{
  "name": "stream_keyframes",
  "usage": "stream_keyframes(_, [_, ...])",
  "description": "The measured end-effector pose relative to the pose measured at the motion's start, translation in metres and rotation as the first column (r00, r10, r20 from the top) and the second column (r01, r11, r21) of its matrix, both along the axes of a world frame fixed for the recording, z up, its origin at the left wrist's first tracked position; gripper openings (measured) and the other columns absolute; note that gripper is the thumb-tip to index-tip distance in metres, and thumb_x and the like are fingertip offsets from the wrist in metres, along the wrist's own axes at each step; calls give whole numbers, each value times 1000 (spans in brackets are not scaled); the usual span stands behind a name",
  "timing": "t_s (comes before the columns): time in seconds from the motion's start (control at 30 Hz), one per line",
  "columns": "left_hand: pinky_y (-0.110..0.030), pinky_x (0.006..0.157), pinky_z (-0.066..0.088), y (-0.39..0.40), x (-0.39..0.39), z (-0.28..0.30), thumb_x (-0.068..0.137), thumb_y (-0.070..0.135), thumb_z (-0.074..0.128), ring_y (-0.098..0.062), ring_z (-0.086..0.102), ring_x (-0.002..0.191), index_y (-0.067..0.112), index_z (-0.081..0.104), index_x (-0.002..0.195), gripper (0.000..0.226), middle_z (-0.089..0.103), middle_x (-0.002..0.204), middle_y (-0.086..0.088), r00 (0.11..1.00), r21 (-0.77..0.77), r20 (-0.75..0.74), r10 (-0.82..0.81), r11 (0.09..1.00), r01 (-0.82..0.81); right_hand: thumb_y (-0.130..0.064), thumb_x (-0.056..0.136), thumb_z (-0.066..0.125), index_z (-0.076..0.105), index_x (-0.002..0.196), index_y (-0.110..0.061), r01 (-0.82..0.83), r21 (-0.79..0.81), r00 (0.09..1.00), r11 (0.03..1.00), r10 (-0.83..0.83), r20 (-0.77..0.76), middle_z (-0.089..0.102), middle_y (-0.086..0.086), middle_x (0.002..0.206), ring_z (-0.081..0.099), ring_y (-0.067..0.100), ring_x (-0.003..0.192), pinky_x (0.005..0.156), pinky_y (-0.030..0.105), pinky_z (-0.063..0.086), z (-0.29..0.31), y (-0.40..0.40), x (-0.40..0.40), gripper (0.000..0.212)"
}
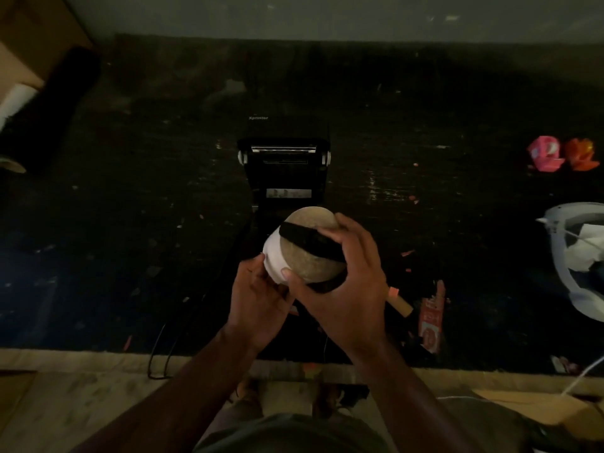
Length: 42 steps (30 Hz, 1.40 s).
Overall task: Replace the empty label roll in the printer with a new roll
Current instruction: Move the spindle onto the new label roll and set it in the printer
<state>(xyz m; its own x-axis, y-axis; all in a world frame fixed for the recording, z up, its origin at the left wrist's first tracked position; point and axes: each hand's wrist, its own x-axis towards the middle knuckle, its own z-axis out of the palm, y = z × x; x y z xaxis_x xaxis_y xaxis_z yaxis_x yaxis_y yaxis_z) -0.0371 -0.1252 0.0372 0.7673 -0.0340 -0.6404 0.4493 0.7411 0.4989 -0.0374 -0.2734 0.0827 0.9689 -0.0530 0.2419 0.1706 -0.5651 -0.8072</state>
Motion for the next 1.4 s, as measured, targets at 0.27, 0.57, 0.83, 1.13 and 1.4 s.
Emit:
stream_keyframes(0.27, [-42, 98, 54, 26, 3, 4, 74, 39, 78, -32, 62, 120, 4, 52, 147, 85, 60, 138, -21, 985, -1, 166, -49, 999, 50, -41, 71, 89, 61, 130, -9, -29, 85, 991, 996, 17, 135, 48, 9, 150, 48, 20, 140, 106, 41, 51, -2, 13, -4, 73])
stream_keyframes(0.57, [-51, 107, 50, 49, 4, 6, 89, 30, 68, -33, 62, 127, 13, 68, 120, 35, 67, 134, -14, 983, 319, 171, -72, 948, 14, -43, 73, 87, 61, 129, -20, -3, 287, 997, 958, 25, -74, 46, -3, 134, 55, 13, 126, 95, 34, 58, -21, 15, 2, 67])
stream_keyframes(0.83, [-41, 97, 58, 67, -31, -18, 72, 50, 86, -28, 66, 123, 12, 71, 117, 61, 70, 128, -9, 991, 350, 123, -51, 937, 5, -52, 72, 85, 63, 127, -28, -117, 165, 965, 979, 151, -215, 53, -12, 122, 56, -5, 112, 90, 10, 49, -38, 19, 6, 64])
stream_keyframes(1.13, [-30, 87, 61, 75, 0, -18, 89, 22, 70, -12, 70, 110, 7, 64, 122, 36, 74, 112, 6, 966, 689, 227, -124, 721, -69, -36, 83, 81, 63, 126, -29, -66, 258, 955, 964, 136, -262, 65, -10, 128, 62, -1, 117, 97, 24, 56, -64, 34, 31, 48])
stream_keyframes(1.4, [-28, 89, 60, 64, 68, -31, 87, 11, 80, -10, 72, 110, 6, 63, 130, 47, 73, 122, -2, 938, 779, 292, -184, 615, -122, -13, 85, 81, 64, 120, -16, 89, 343, 964, 935, 5, -266, 56, 4, 130, 65, 13, 115, 89, 12, 55, -83, 35, 84, 39])
